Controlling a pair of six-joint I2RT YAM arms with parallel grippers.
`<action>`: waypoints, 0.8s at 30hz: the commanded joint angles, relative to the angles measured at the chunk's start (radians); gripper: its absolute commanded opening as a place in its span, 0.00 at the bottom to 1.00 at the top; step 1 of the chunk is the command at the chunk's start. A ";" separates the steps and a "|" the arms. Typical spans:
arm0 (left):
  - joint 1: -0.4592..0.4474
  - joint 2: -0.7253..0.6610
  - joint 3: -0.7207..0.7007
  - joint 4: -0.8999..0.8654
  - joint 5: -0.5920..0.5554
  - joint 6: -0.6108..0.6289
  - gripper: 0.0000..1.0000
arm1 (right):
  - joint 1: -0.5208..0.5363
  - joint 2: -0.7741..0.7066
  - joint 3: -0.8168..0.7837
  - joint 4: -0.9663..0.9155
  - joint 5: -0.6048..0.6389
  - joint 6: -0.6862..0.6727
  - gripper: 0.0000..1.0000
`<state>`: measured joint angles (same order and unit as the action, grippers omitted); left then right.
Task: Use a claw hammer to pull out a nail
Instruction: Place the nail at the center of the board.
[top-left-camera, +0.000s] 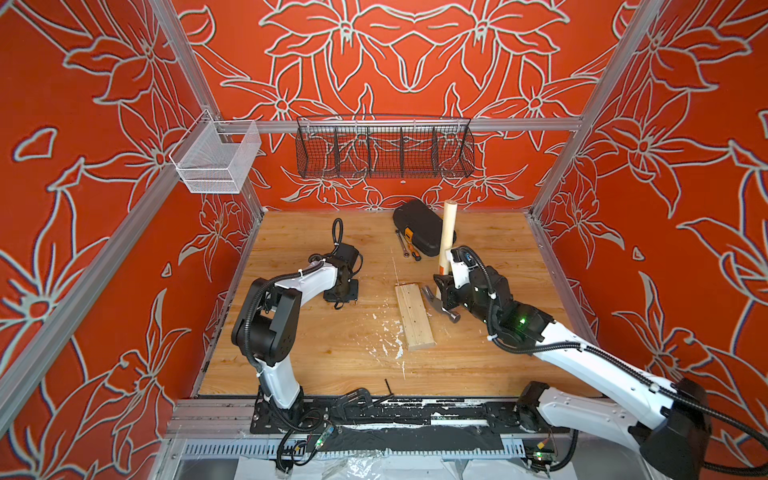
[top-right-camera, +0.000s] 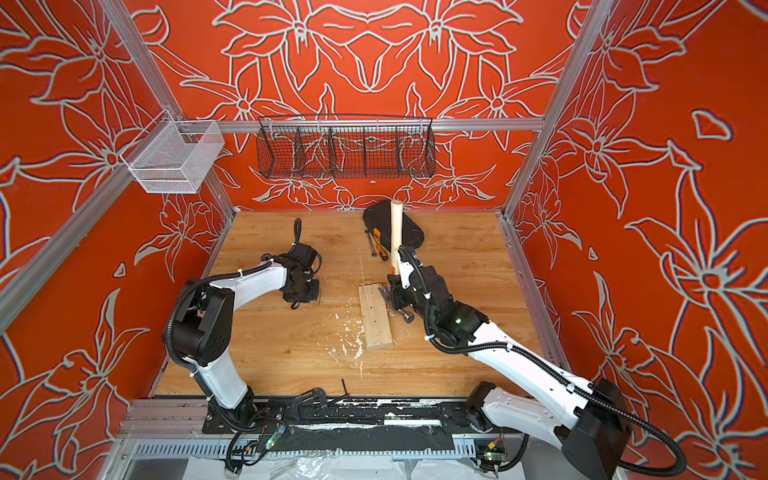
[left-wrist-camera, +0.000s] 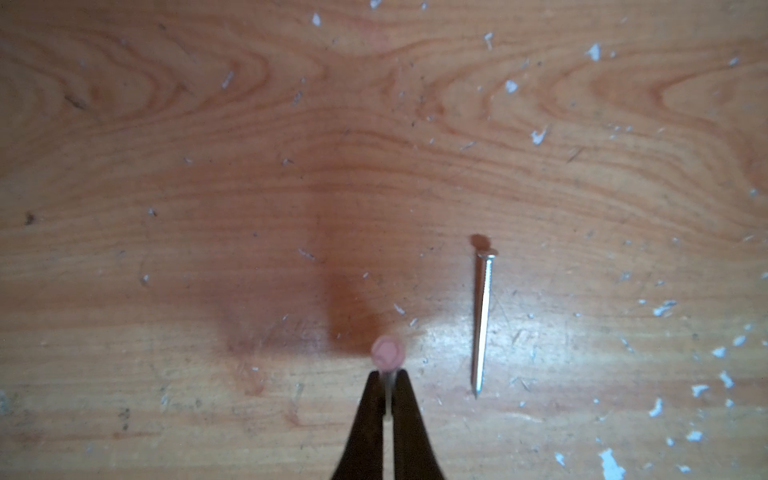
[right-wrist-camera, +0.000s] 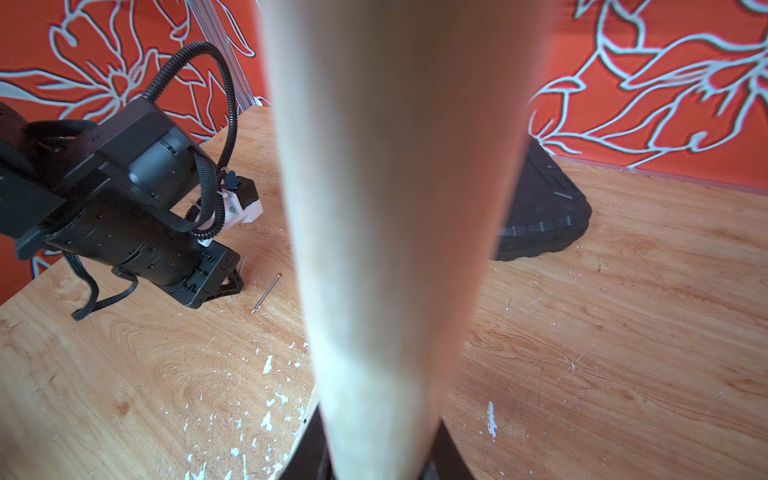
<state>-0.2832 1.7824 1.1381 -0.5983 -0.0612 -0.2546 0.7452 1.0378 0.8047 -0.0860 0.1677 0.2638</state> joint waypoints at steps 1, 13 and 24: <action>-0.001 0.018 0.020 -0.034 0.014 0.010 0.09 | -0.002 -0.019 0.035 0.121 -0.014 0.027 0.00; 0.000 0.000 0.013 -0.030 0.031 0.002 0.15 | -0.002 -0.025 0.042 0.116 -0.021 0.026 0.00; -0.001 -0.216 -0.018 0.019 0.157 -0.036 0.31 | -0.001 0.001 0.040 0.141 -0.131 0.013 0.00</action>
<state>-0.2832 1.6550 1.1351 -0.5964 0.0292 -0.2718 0.7452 1.0451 0.8047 -0.0834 0.0933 0.2714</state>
